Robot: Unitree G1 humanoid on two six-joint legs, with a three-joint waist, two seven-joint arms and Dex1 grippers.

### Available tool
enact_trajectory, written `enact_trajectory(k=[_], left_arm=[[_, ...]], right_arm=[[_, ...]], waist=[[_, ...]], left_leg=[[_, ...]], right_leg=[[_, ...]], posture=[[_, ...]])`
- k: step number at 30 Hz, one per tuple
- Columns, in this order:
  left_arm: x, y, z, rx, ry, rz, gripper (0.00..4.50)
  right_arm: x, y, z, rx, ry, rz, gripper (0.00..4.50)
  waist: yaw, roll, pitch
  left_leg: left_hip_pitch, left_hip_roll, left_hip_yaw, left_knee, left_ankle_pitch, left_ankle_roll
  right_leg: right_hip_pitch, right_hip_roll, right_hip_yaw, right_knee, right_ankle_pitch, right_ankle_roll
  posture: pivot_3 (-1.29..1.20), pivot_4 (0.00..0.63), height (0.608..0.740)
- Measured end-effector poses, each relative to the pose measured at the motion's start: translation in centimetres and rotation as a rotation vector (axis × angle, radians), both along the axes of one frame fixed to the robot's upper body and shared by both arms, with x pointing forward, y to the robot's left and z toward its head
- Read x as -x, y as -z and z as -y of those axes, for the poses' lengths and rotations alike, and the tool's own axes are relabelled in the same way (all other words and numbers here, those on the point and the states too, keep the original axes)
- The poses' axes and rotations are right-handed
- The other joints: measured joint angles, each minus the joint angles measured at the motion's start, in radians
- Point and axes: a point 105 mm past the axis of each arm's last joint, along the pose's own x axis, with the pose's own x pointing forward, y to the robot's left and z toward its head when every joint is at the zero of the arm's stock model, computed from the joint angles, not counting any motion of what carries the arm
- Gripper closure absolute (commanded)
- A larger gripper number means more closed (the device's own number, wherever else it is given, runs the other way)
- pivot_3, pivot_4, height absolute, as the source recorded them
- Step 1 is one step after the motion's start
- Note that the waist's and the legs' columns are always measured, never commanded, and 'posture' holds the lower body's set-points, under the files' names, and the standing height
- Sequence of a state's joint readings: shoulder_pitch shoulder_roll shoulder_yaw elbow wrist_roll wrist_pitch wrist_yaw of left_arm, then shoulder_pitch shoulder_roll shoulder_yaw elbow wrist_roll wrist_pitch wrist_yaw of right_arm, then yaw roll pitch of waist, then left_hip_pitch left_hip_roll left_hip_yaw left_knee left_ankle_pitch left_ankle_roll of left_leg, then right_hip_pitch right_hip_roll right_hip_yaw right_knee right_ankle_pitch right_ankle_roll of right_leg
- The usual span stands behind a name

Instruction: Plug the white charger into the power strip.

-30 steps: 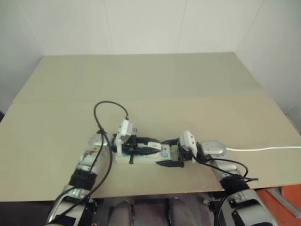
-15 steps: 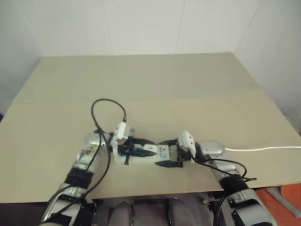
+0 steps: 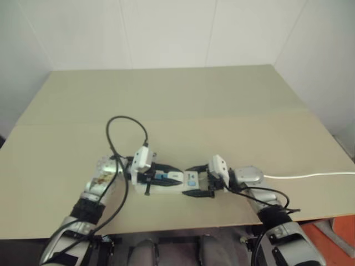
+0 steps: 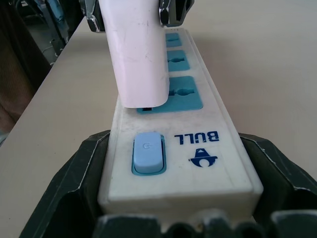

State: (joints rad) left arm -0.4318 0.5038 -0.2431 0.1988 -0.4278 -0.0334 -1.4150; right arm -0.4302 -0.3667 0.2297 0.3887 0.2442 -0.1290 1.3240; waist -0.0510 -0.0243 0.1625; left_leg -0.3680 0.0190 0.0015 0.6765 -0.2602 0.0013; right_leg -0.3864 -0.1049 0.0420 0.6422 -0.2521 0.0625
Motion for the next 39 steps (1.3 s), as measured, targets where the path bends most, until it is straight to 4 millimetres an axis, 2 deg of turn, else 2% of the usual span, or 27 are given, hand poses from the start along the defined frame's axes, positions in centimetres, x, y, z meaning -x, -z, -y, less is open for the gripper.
enact_trajectory(k=[18,33,35,37,39], left_arm=[[0.1,-0.1,0.1,-0.103,0.011,-0.027,3.48],[0.0,-0.1,0.2,-0.112,0.010,-0.029,3.48],[0.0,-0.1,0.2,-0.117,0.007,-0.034,2.73],[0.1,2.0,-1.0,-0.206,-0.036,-0.095,2.12],[0.3,2.1,-1.2,-0.219,-0.031,-0.097,1.45]], right_arm=[[-0.1,0.1,-0.3,-0.001,-0.010,0.003,1.06],[-0.2,0.1,-0.4,-0.002,-0.002,0.005,1.06],[-0.2,0.1,-0.4,-0.002,-0.002,0.005,1.06],[-0.1,0.1,-0.3,-0.002,-0.006,0.006,1.06],[-0.2,0.1,0.0,0.004,0.000,0.008,1.06]], waist=[[0.001,0.001,-0.001],[0.005,0.001,-0.001],[0.005,0.001,-0.001],[0.001,0.002,-0.001],[0.008,0.003,-0.002]], left_leg=[[0.000,0.008,0.001,0.000,0.000,0.000],[0.000,0.012,0.001,0.000,-0.001,0.001],[0.000,0.012,0.001,0.000,-0.001,0.001],[0.000,0.012,0.002,-0.001,-0.001,0.001],[0.000,0.012,0.002,-0.001,-0.001,0.001]], right_leg=[[0.000,0.009,0.001,-0.002,0.001,-0.003],[0.000,0.013,0.001,-0.003,0.002,-0.006],[0.000,0.013,0.001,-0.003,0.002,-0.006],[-0.002,0.014,0.002,-0.003,0.002,-0.007],[-0.001,0.013,0.001,-0.003,0.001,-0.007]], posture=[[0.00,0.150,0.740],[0.00,0.150,0.740],[0.00,0.150,0.740],[0.00,0.150,0.740],[0.00,0.150,0.740]])
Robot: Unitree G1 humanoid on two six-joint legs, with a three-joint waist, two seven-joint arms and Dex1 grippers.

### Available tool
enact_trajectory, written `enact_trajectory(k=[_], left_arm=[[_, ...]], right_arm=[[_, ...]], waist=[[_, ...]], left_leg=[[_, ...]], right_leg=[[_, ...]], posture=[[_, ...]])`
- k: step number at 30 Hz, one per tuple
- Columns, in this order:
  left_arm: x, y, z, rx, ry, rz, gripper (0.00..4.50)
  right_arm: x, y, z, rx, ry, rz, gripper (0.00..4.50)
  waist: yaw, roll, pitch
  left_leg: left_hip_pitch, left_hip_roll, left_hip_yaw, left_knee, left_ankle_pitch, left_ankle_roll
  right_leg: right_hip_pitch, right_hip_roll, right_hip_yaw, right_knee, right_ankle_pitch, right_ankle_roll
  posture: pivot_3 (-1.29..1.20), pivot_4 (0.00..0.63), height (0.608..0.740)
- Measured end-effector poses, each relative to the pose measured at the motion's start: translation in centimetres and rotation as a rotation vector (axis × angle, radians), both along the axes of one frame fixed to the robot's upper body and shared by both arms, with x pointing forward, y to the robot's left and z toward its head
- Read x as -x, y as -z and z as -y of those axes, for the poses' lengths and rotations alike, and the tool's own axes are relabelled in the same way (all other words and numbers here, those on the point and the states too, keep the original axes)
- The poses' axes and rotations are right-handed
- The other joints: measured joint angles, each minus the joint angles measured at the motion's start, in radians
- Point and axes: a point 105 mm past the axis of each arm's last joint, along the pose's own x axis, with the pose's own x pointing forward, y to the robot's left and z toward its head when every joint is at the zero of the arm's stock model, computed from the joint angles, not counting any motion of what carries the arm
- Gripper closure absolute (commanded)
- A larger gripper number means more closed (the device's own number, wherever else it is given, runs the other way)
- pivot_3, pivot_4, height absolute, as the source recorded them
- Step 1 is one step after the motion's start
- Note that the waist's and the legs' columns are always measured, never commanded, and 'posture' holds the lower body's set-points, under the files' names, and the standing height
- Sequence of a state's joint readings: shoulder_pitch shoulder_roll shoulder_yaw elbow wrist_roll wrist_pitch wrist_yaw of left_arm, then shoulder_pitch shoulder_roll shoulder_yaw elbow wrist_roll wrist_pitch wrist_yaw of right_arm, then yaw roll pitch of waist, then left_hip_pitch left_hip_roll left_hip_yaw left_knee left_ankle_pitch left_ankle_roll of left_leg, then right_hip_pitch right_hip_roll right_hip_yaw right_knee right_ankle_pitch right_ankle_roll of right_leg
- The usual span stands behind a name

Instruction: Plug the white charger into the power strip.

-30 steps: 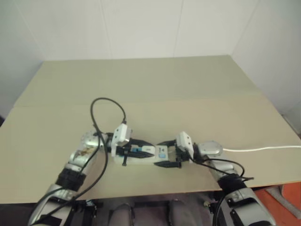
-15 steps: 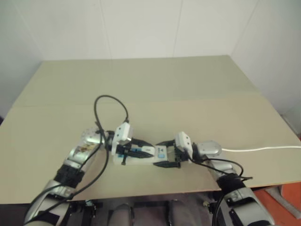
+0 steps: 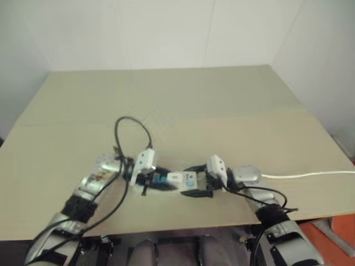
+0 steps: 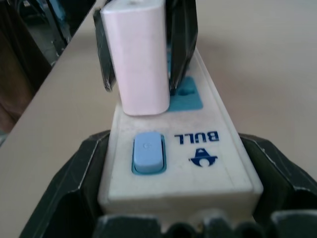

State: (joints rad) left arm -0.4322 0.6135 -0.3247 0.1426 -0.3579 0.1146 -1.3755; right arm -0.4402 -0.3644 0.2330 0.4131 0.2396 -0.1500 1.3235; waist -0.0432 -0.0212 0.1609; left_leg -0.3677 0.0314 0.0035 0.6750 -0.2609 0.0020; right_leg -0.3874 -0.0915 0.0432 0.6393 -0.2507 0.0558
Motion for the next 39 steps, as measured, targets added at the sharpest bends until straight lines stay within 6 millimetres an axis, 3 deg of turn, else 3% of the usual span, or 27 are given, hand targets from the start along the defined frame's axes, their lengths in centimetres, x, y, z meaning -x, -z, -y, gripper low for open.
enact_trajectory(k=[3,5,13,14,15,20,25,30,36,39], left_arm=[[0.1,-0.1,0.0,0.009,0.008,-0.001,0.47],[0.0,-0.2,0.0,0.017,0.005,0.000,0.06],[-0.4,-0.8,-0.5,0.065,-0.056,-0.053,0.06],[-0.4,-0.9,-0.7,0.065,-0.064,-0.067,0.00],[-0.5,-1.1,-1.2,0.059,-0.079,-0.081,0.00],[-0.7,-2.2,-4.0,0.006,-0.123,-0.084,0.00],[-0.4,-4.5,-5.1,0.008,-0.114,-0.024,0.00],[-0.6,-6.1,-6.8,0.003,-0.152,0.028,0.00],[-0.2,-6.2,-8.5,-0.039,-0.181,0.045,0.00],[-0.2,-6.6,-11.1,-0.118,-0.260,0.072,0.00]], right_arm=[[-0.1,0.1,0.1,0.001,0.005,-0.001,1.06],[-0.2,0.1,0.1,0.001,0.006,-0.002,1.06],[-0.3,0.1,-0.1,-0.006,-0.002,0.006,1.06],[-0.3,0.1,-0.1,-0.007,-0.003,0.010,0.33],[-0.4,0.0,-0.1,-0.007,0.002,0.015,0.08],[-0.8,-0.2,0.3,0.005,0.010,0.028,0.03],[-1.0,-0.5,1.1,0.033,0.015,0.040,0.03],[-1.8,-2.0,4.9,0.087,0.084,0.075,0.03],[-1.4,-4.6,9.0,0.136,0.156,0.141,0.03],[-1.0,-6.1,11.9,0.168,0.222,0.158,0.03]], waist=[[0.002,0.000,0.000],[0.003,0.000,0.000],[0.001,0.000,0.000],[0.001,-0.001,0.000],[0.000,-0.001,0.001],[0.000,-0.002,0.003],[0.005,-0.002,0.003],[0.010,-0.002,0.004],[0.015,-0.002,0.006],[0.017,-0.001,0.008]], left_leg=[[0.000,0.000,0.000,0.000,0.000,0.000],[0.000,0.000,0.000,0.001,0.000,0.000],[0.000,0.000,-0.001,0.001,0.000,0.000],[-0.001,0.000,-0.001,0.001,0.000,0.000],[-0.001,0.001,-0.001,0.001,0.000,0.000],[-0.004,0.001,-0.001,0.000,0.000,0.000],[-0.009,0.001,-0.001,0.000,0.000,0.000],[-0.023,0.000,-0.001,0.000,0.000,0.000],[-0.023,0.001,0.000,-0.002,-0.001,0.002],[-0.024,0.001,0.000,-0.002,-0.002,0.003]], right_leg=[[0.000,0.000,0.000,0.000,0.000,-0.001],[0.000,0.000,0.000,0.000,0.001,-0.001],[0.000,0.001,0.000,0.001,0.001,-0.001],[-0.001,0.001,0.000,0.001,0.001,-0.001],[-0.001,0.001,0.000,0.001,0.001,-0.001],[-0.004,0.001,-0.001,-0.001,0.001,-0.002],[-0.005,0.000,-0.002,-0.007,0.001,-0.002],[-0.018,-0.001,-0.003,-0.008,0.002,-0.001],[-0.019,0.000,-0.003,-0.010,0.002,-0.001],[-0.019,0.000,-0.002,-0.012,0.002,-0.001]], posture=[[0.00,0.150,0.740],[0.00,0.150,0.740],[0.00,0.150,0.740],[0.00,0.150,0.740],[0.00,0.150,0.740],[0.00,0.150,0.740],[0.00,0.150,0.740],[0.00,0.150,0.740],[0.00,0.150,0.740],[0.00,0.150,0.740]])
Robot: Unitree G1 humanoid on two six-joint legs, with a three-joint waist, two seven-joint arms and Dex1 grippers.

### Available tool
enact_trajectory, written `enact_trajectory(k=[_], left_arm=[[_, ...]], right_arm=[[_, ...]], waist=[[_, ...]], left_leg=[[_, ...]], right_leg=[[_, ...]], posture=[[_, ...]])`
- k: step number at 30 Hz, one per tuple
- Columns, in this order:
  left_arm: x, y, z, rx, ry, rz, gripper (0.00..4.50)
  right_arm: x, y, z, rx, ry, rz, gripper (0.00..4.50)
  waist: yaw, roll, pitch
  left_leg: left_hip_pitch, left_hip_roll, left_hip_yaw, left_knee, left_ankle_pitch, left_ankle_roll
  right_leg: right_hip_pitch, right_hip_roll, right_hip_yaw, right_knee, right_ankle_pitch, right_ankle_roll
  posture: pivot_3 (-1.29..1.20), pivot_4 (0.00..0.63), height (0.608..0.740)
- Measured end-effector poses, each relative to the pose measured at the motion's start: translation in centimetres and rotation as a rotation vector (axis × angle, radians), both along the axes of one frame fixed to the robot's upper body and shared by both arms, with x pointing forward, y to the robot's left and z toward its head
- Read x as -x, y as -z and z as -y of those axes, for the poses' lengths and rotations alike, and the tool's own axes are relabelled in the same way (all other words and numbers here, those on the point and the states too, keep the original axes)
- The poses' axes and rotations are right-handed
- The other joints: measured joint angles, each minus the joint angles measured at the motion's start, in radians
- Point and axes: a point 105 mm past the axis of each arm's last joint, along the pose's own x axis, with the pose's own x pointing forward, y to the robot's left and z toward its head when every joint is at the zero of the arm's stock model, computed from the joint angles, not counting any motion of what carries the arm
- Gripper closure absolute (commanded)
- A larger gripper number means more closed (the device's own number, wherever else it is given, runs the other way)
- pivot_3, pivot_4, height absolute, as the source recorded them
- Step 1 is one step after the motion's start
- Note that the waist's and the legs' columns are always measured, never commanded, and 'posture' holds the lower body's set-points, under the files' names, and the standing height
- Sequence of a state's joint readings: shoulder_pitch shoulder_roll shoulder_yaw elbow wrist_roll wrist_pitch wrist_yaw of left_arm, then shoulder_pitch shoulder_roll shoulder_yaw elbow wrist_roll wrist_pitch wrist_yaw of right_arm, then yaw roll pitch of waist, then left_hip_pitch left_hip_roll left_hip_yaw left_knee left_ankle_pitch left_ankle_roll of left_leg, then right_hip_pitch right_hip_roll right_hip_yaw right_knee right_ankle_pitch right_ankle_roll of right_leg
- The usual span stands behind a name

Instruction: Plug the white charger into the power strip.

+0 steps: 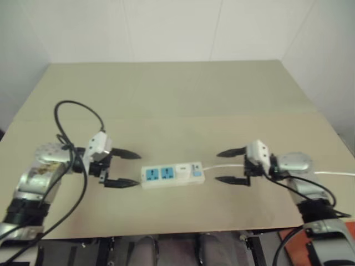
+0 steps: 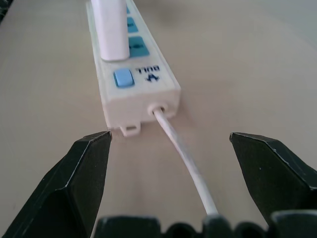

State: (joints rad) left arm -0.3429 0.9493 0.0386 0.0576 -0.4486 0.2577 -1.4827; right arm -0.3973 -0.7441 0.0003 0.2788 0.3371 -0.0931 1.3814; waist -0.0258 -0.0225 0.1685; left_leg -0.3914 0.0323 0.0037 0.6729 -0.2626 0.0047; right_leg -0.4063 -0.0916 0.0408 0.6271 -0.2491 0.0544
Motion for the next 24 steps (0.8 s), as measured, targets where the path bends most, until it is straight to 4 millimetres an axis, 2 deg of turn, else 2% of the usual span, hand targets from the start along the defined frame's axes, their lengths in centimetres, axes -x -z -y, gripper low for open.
enact_trajectory(k=[6,12,24], left_arm=[[0.6,-0.7,-4.3,-0.111,-0.122,0.026,0.00],[1.3,-0.9,-5.6,-0.106,-0.162,0.016,0.00],[1.8,-0.3,-4.5,-0.076,-0.160,-0.005,0.00]], right_arm=[[1.1,-2.1,4.9,0.056,0.129,0.017,0.03],[1.8,-3.2,7.3,0.073,0.209,0.009,0.03],[2.2,-2.9,6.9,0.062,0.234,-0.030,0.03]], waist=[[0.008,0.000,0.001],[0.010,0.000,0.001],[0.011,0.000,0.001]], left_leg=[[0.000,0.000,0.001,0.000,0.000,0.000],[0.001,0.001,0.002,0.000,0.000,0.000],[0.001,0.001,0.002,0.000,0.000,0.000]], right_leg=[[0.000,0.000,0.000,0.000,0.000,0.000],[0.000,0.000,0.000,0.001,0.000,0.000],[0.000,0.000,0.001,0.001,0.000,0.000]], posture=[[0.00,0.150,0.740],[0.00,0.150,0.740],[0.00,0.150,0.740]])
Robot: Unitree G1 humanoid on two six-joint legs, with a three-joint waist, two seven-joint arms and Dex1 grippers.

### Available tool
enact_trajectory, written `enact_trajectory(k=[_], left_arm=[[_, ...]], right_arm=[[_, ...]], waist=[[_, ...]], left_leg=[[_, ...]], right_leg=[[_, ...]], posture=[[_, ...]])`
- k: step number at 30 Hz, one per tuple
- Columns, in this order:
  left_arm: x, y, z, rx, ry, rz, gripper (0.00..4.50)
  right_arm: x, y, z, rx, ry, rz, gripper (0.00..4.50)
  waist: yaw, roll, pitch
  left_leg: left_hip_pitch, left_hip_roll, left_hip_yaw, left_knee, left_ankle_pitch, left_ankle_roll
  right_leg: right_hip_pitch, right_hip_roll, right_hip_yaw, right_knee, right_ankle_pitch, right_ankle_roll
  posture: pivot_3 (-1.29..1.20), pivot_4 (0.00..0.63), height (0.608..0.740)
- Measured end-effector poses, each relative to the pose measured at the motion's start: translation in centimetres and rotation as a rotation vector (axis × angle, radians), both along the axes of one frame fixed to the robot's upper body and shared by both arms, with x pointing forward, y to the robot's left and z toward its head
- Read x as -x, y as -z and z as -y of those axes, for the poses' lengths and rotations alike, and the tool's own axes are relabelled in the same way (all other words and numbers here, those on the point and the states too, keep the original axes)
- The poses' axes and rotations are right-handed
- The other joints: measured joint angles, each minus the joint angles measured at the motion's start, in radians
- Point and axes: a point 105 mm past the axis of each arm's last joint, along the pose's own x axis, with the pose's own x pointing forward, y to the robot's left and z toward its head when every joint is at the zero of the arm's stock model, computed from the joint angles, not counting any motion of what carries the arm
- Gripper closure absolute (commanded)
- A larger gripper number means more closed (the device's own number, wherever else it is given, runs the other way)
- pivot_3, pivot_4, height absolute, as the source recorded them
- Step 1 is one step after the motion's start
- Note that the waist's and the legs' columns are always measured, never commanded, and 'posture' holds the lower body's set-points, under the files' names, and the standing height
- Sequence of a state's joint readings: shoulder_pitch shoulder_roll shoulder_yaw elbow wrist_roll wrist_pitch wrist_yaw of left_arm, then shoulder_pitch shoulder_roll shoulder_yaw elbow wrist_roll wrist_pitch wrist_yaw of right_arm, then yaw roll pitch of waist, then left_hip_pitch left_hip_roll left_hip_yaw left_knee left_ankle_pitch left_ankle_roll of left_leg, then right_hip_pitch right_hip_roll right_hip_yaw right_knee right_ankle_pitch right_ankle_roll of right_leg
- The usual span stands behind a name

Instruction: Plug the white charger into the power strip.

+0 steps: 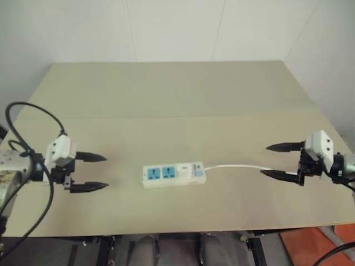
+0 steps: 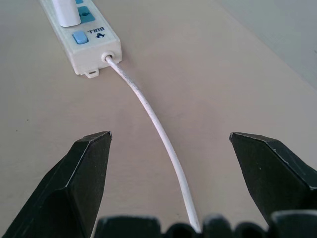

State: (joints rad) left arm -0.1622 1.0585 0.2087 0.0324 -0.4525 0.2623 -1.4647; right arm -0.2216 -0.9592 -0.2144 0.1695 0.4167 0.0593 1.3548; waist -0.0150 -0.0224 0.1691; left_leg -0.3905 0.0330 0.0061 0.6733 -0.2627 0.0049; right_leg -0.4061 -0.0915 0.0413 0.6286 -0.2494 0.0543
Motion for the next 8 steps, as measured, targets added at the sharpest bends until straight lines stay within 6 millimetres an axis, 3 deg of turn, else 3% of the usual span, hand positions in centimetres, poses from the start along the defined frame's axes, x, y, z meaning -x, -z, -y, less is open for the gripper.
enact_trajectory(k=[8], left_arm=[[-0.32,-0.30,0.34,0.014,0.007,0.016,0.00]], right_arm=[[-0.01,-0.12,-0.32,-0.001,0.000,0.006,0.03]], waist=[[0.000,0.000,0.000]], left_leg=[[0.000,0.000,0.000,0.001,0.000,0.000]], right_leg=[[0.000,0.000,0.000,0.001,0.000,0.000]], posture=[[0.00,0.150,0.740]])
